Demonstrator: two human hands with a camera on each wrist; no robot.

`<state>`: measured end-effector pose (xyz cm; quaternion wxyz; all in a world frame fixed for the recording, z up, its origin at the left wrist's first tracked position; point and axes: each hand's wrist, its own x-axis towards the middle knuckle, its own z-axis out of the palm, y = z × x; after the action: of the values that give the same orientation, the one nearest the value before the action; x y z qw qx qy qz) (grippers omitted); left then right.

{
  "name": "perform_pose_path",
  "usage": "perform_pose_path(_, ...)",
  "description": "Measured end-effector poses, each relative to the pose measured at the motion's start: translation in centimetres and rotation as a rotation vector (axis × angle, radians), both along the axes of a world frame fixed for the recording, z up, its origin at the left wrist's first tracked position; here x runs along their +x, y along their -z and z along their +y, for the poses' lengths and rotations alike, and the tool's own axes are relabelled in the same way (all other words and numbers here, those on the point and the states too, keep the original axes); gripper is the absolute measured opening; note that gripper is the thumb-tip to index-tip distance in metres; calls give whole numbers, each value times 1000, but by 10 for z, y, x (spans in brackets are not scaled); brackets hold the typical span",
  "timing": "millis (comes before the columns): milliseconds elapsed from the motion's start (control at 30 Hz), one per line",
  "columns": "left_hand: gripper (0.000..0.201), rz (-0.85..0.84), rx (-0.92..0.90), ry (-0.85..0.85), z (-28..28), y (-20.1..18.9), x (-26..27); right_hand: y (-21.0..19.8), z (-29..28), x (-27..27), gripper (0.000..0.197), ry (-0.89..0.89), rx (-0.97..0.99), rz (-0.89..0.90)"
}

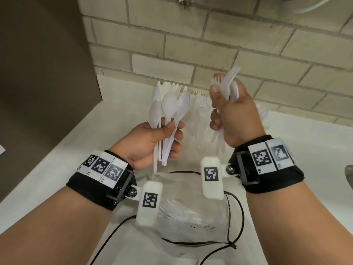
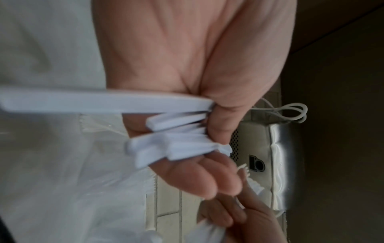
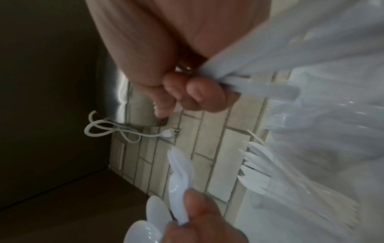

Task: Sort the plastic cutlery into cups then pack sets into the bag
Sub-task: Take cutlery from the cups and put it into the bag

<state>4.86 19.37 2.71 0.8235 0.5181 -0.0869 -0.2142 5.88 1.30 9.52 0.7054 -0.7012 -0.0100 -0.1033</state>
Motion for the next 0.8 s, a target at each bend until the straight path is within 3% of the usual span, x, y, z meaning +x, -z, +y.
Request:
perform_pose_path(133,25,32,-86,133,-1,2,0,8,2,2,9,-135,134,178)
perform_pose_path(200,29,28,-110,221,-1,4,0,8,5,3,7,-184,111,197)
perform_pose_path(467,43,22,-193,378,-4,5,-1,6,12,-2,13,-317,-61,128)
perform_pose_path(700,62,-22,-103,447,-4,3,-2,-1,7,-6,20,-404,-218,56)
perform_pose_path(800,56,-2,-166,489,-4,4,-4,-2,9,-8,16,-418,-244,36)
